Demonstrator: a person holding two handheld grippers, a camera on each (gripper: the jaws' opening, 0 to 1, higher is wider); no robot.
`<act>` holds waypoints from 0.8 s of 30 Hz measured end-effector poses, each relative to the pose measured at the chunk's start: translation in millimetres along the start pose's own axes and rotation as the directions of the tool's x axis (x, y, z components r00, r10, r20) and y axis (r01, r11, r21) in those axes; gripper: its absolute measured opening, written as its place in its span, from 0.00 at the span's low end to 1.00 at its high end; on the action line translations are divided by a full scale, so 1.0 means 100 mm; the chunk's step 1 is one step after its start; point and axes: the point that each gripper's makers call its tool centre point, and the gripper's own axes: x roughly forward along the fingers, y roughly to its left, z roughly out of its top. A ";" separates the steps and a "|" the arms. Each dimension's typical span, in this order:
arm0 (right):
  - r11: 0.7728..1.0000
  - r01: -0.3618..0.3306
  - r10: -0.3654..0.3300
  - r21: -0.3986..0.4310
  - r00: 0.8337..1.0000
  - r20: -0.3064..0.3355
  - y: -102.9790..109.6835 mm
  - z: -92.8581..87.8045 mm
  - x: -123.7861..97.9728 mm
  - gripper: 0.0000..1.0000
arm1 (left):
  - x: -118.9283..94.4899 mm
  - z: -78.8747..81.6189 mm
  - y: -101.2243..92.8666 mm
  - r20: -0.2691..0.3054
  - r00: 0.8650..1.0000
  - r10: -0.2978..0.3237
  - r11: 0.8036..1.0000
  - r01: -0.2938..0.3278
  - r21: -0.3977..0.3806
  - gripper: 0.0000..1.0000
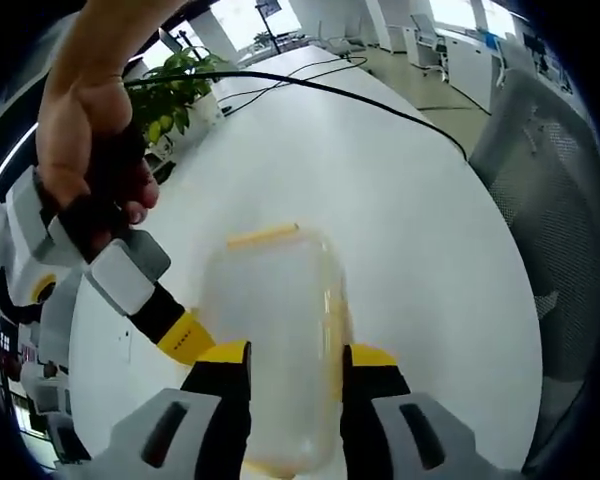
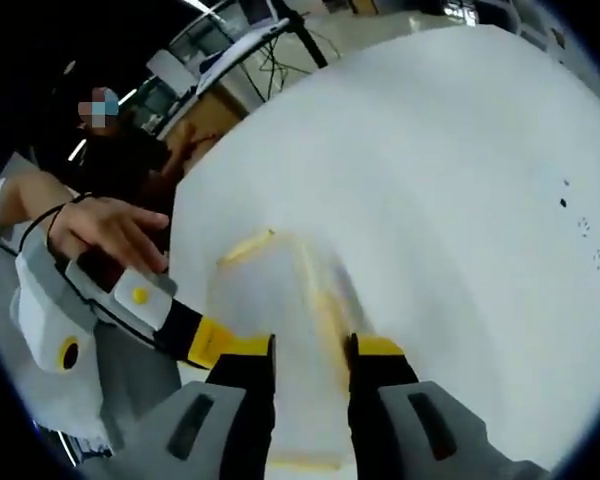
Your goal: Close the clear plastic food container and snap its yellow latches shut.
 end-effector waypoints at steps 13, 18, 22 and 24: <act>1.000 0.015 -0.015 0.000 0.998 0.065 0.09 0.09 0.05 0.30 | -0.01 0.01 0.00 0.000 0.999 0.037 0.999 -0.037 0.033 0.30; 0.997 0.074 -0.071 -0.011 0.982 0.173 0.03 0.27 0.05 0.39 | -0.09 0.10 -0.02 0.047 0.998 0.034 0.995 -0.030 -0.097 0.32; 0.990 0.134 -0.116 -0.047 0.954 0.276 0.16 0.34 -0.09 0.39 | -0.26 0.19 0.06 0.116 0.987 0.112 0.979 -0.090 -0.180 0.33; 0.985 0.160 -0.134 -0.061 0.941 0.312 0.26 0.32 -0.16 0.38 | -0.32 0.15 0.09 0.128 0.982 0.141 0.969 -0.110 -0.222 0.33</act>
